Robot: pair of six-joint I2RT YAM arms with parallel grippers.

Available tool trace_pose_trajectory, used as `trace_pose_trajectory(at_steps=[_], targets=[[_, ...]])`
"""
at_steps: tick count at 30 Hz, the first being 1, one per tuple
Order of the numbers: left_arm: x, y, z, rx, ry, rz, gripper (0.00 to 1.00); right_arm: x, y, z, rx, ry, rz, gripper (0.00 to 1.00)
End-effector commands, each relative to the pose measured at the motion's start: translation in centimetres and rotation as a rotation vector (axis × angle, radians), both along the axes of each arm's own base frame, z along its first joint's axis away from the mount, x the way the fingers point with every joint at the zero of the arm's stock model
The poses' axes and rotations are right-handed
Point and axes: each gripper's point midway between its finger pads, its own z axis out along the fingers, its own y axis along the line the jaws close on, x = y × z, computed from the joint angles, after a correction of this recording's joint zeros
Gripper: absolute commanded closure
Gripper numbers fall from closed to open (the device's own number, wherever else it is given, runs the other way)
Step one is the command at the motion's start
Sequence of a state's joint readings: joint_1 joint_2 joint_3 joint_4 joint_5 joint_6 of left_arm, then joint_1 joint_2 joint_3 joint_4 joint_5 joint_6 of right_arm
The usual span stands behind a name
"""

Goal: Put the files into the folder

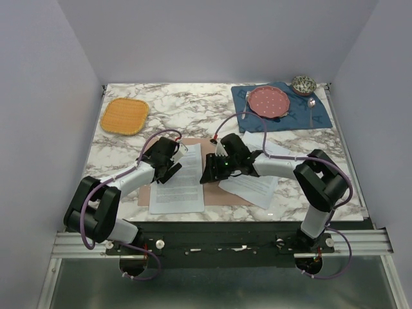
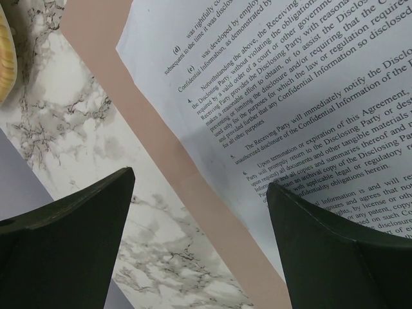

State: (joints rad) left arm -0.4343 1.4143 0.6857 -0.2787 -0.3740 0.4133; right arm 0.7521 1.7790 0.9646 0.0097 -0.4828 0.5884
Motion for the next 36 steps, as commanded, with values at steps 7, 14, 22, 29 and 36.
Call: trace_pose_trajectory(at_steps=[7, 14, 22, 29, 36], targets=[[-2.2, 0.3, -2.0, 0.011, 0.080, 0.013, 0.01, -1.3, 2.3, -1.4, 0.028, 0.044, 0.037, 0.50], [-2.2, 0.1, -1.7, 0.006, 0.076, 0.010, 0.01, -1.4, 1.9, -1.8, 0.003, 0.045, 0.029, 0.50], [-2.8, 0.1, -1.9, -0.001, 0.083, 0.008, 0.01, -1.0, 3.6, -1.6, 0.055, 0.047, 0.021, 0.54], [-3.3, 0.2, -2.0, 0.002, 0.095, -0.001, 0.01, 0.0, 5.1, -1.1, 0.124, 0.034, 0.002, 0.60], [-3.4, 0.2, -1.5, -0.001, 0.093, 0.000, 0.01, 0.9, 5.8, -0.9, 0.126, 0.011, 0.006, 0.82]])
